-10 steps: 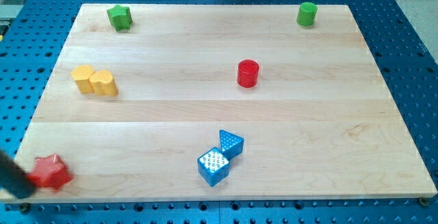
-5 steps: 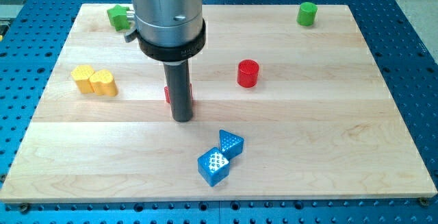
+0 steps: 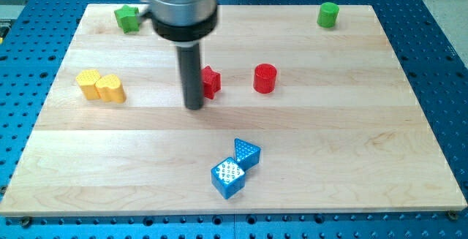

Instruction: Move the red blocks into the center of the board

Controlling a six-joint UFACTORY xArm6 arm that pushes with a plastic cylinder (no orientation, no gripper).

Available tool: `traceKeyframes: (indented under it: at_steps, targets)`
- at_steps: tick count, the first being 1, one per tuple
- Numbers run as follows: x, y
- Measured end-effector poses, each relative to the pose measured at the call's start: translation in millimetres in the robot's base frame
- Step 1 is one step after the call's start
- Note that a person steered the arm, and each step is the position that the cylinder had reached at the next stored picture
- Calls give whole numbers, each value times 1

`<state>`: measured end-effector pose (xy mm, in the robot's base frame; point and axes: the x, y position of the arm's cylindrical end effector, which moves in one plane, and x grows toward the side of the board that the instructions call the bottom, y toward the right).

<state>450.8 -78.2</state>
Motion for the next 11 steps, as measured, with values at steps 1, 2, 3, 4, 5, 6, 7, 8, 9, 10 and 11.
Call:
traceKeyframes:
  at_steps: [1, 2, 3, 4, 5, 6, 7, 8, 9, 10, 11]
  targets:
    - [-15, 5]
    - [-29, 51]
    - [-37, 94]
    - [-72, 80]
    - [-84, 99]
    - [-126, 108]
    - [-148, 136]
    - [-148, 179]
    - [-143, 219]
    - [-135, 201]
    - [-150, 185]
